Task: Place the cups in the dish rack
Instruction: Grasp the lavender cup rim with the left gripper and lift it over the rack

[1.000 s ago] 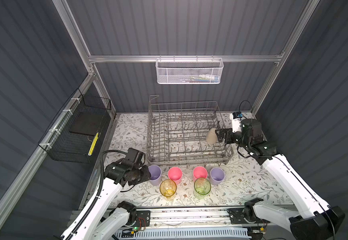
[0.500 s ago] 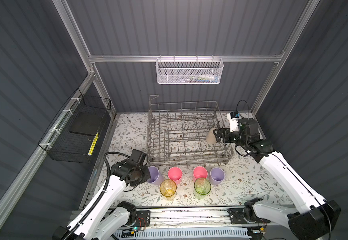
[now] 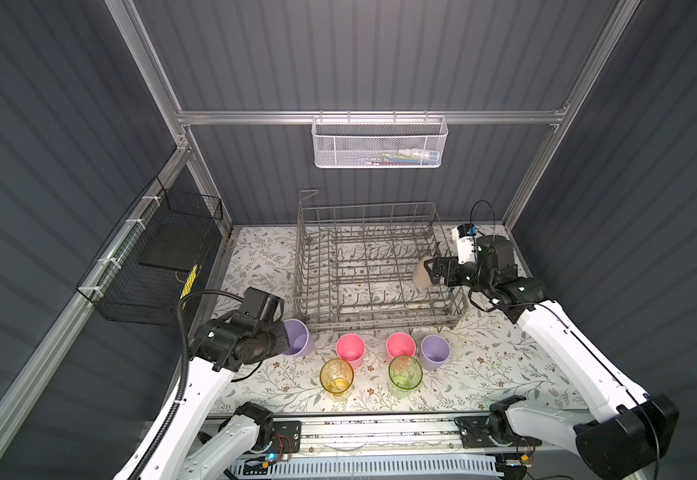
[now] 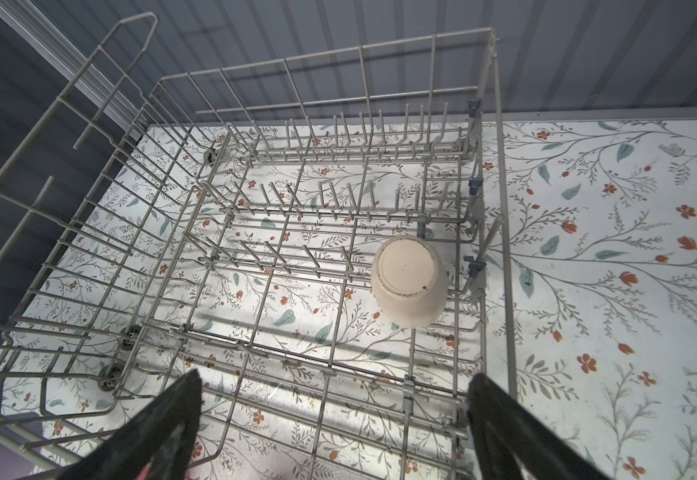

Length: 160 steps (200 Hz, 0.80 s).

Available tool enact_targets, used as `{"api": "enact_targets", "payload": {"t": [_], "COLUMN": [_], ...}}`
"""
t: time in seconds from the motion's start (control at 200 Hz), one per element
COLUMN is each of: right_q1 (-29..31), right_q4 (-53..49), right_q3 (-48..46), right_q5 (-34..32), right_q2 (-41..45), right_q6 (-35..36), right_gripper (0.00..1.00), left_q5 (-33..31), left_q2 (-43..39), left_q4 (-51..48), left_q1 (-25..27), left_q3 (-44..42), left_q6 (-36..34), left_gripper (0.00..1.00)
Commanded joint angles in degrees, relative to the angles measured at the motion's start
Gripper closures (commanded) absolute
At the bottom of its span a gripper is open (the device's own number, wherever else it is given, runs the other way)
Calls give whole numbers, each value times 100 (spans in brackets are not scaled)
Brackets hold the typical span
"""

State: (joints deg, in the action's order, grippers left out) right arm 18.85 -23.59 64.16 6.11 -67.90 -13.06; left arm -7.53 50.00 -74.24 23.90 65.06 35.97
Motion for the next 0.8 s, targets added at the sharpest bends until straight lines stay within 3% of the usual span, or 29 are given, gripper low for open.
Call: {"api": "enact_targets", "payload": {"t": [0.0,0.135,0.345,0.58,0.795], "right_q1": [22,22,23,-54,-420], "right_q4": [96,394,728,1280,2672], "right_q3": [138,145,59,-116,-793], "right_q5": [215,575,1077,2132,3373], "right_q2": [30,57,131,334,889], "right_q6": [-75,-254,-544,-1001,-2149], "right_gripper": [1,1,1,1,1], "left_q5": [-88,456,944,2306,3831], "left_q2": [-59,42,351,727,1762], "left_q4": [-854,-695,370,3495,6006], "left_q1": [-34,-35,-35,-33,-61], "left_q3": [945,1906,2649,2071,1251], "left_q6": [-443,-904,-1369,-954,-104], "left_gripper": [100,100,100,100,100]}}
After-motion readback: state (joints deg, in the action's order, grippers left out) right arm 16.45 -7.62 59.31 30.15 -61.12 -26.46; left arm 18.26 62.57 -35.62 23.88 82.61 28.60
